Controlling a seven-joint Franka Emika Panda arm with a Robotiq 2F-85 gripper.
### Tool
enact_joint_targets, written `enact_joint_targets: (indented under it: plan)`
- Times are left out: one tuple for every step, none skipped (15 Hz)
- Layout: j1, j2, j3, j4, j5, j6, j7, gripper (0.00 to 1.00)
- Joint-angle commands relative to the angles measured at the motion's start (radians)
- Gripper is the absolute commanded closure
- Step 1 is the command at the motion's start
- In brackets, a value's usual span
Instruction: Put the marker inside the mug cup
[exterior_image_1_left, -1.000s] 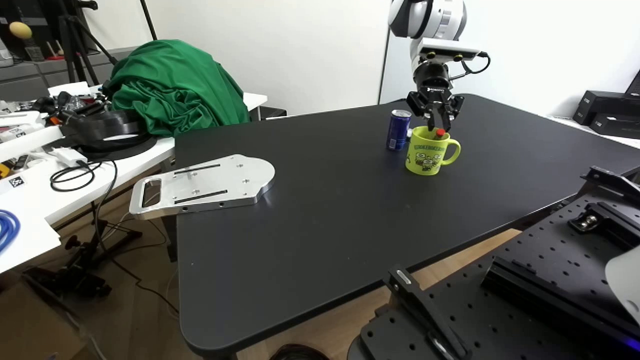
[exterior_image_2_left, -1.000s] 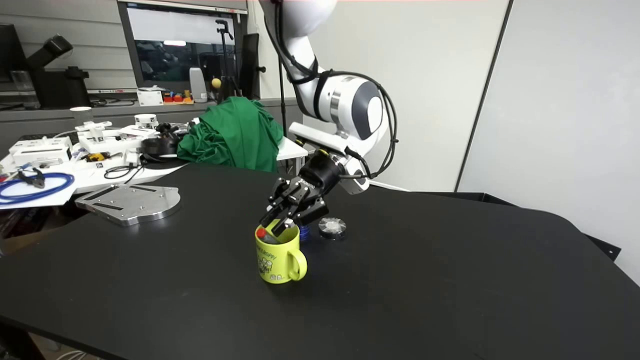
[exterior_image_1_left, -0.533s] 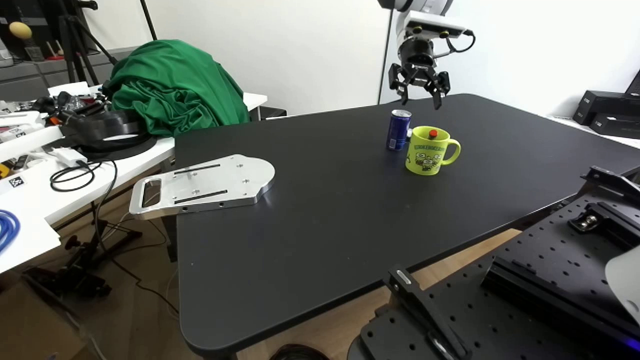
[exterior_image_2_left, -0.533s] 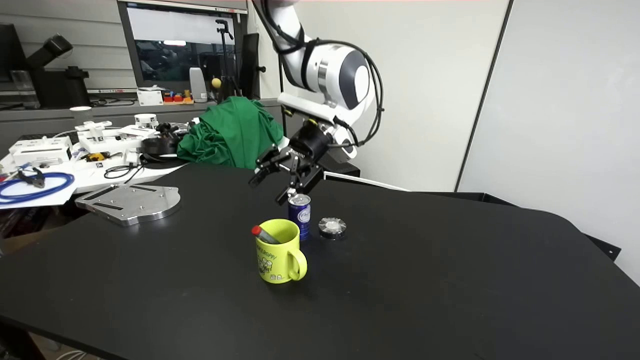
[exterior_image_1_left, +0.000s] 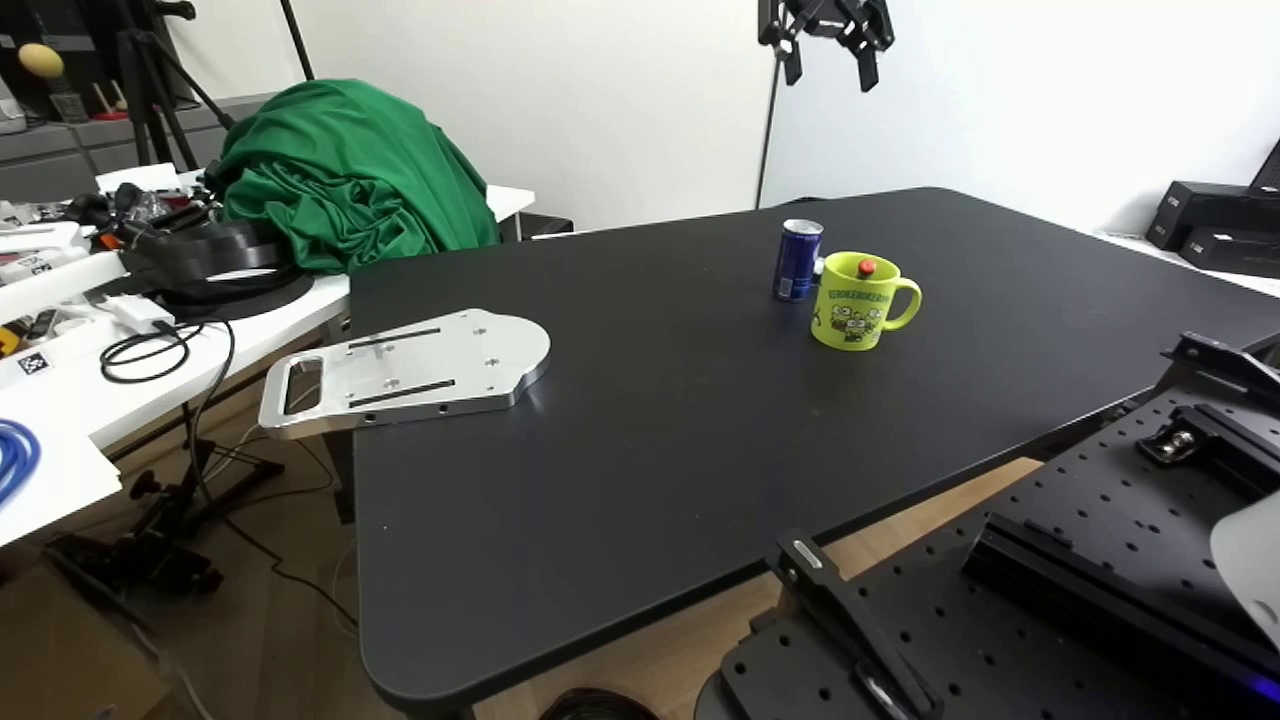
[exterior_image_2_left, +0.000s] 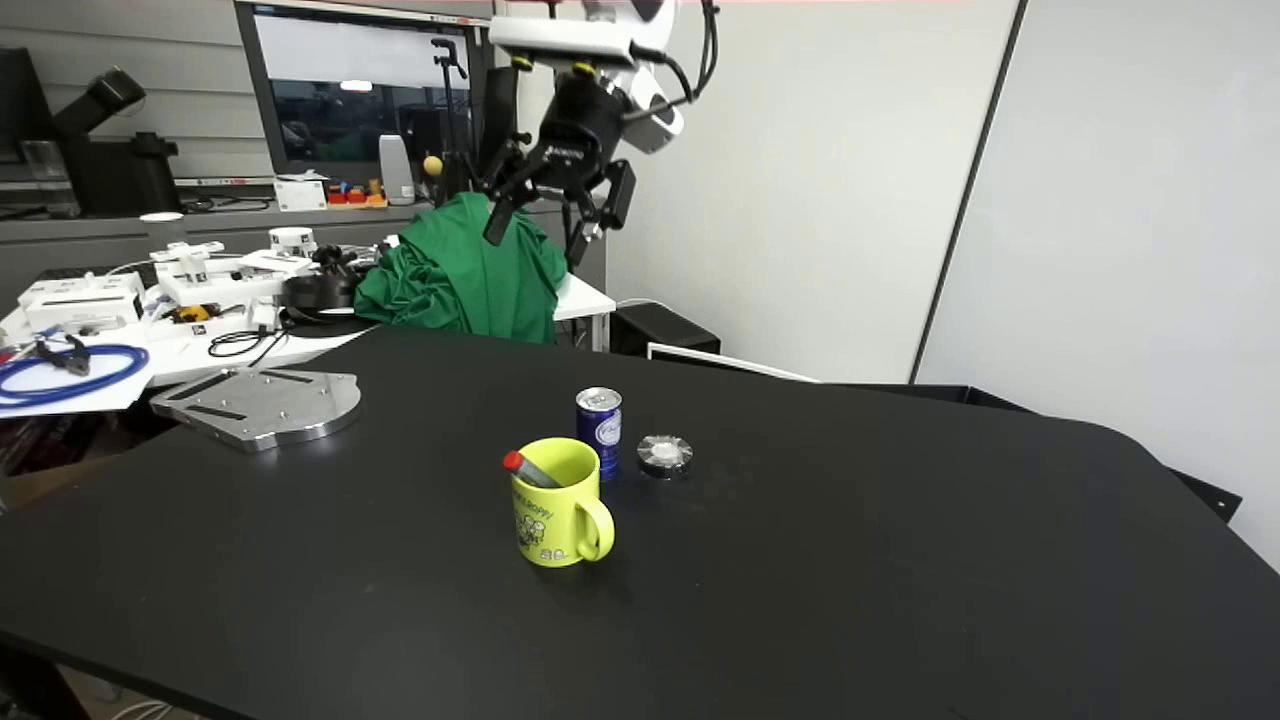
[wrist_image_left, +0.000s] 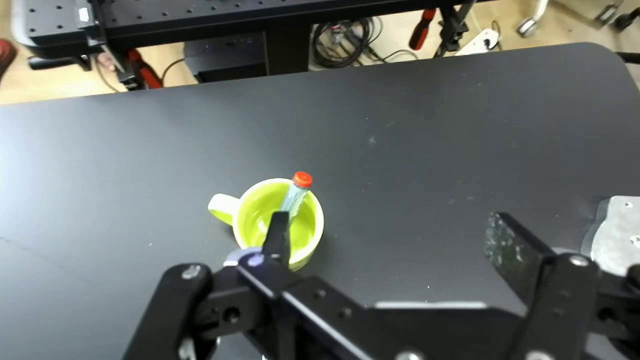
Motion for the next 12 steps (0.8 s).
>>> enact_joint_targets:
  plan:
    - [0.055, -0.255, -0.005, -0.24, -0.157, 0.104, -0.004, 0.0]
    - [0.068, -0.315, 0.0, -0.287, -0.211, 0.114, -0.001, 0.0]
    - [0.081, -0.372, 0.007, -0.337, -0.261, 0.128, 0.004, 0.0]
    - [0.093, -0.43, 0.014, -0.388, -0.311, 0.142, 0.008, 0.0]
    - [0.104, -0.489, 0.023, -0.44, -0.361, 0.154, 0.012, 0.0]
    - [0.115, -0.547, 0.035, -0.491, -0.411, 0.159, 0.016, 0.0]
    - [0.09, -0.407, 0.028, -0.345, -0.34, 0.109, -0.002, 0.0]
    - [0.099, -0.46, 0.036, -0.392, -0.371, 0.116, -0.002, 0.0]
    - [0.105, -0.499, 0.041, -0.428, -0.384, 0.123, -0.001, 0.0]
    - [0.108, -0.525, 0.044, -0.453, -0.391, 0.131, -0.001, 0.0]
    - [0.108, -0.537, 0.045, -0.467, -0.395, 0.137, -0.001, 0.0]
    - [0.107, -0.54, 0.044, -0.473, -0.397, 0.141, -0.001, 0.0]
